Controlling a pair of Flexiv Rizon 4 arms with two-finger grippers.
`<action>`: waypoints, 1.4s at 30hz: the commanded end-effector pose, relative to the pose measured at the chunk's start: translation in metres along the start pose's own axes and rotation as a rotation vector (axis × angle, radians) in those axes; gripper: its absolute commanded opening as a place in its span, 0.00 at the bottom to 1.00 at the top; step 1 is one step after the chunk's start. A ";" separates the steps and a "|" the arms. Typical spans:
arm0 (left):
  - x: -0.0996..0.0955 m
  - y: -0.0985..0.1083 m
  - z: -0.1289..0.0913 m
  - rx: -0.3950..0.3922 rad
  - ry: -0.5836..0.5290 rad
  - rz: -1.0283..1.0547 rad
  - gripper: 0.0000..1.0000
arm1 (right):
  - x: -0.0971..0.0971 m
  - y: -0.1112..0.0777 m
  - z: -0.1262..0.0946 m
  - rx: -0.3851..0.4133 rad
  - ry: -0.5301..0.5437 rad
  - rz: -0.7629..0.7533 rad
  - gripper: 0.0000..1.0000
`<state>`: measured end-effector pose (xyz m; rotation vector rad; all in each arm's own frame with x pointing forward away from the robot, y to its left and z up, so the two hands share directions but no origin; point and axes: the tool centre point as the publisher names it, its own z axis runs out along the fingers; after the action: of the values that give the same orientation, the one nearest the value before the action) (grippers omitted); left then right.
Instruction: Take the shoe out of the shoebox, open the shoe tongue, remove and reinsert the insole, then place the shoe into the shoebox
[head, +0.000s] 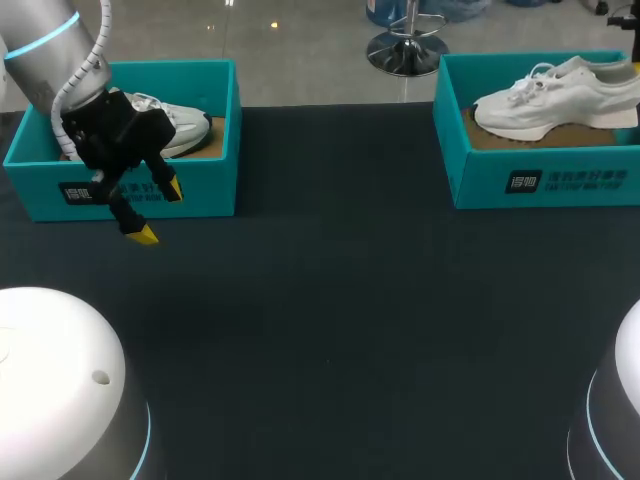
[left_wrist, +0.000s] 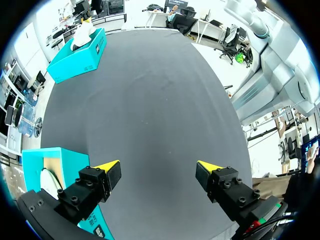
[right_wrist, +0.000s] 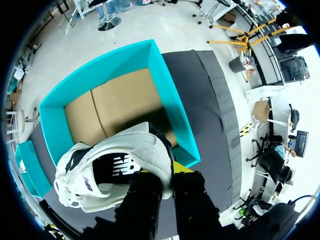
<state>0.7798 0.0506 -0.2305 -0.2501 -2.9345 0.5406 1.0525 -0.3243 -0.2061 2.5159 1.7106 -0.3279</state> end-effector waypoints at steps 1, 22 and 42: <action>0.000 0.000 0.000 -0.003 0.001 0.000 1.00 | -0.001 0.007 0.002 0.012 0.005 0.004 0.00; 0.000 0.000 0.000 -0.003 0.001 0.000 1.00 | 0.004 0.007 0.020 0.028 0.025 0.032 0.00; 0.000 0.000 0.000 -0.003 0.001 0.000 1.00 | 0.004 0.003 0.039 0.039 0.043 0.052 0.00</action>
<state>0.7798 0.0506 -0.2305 -0.2502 -2.9345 0.5406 1.0521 -0.3277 -0.2413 2.6057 1.6636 -0.3189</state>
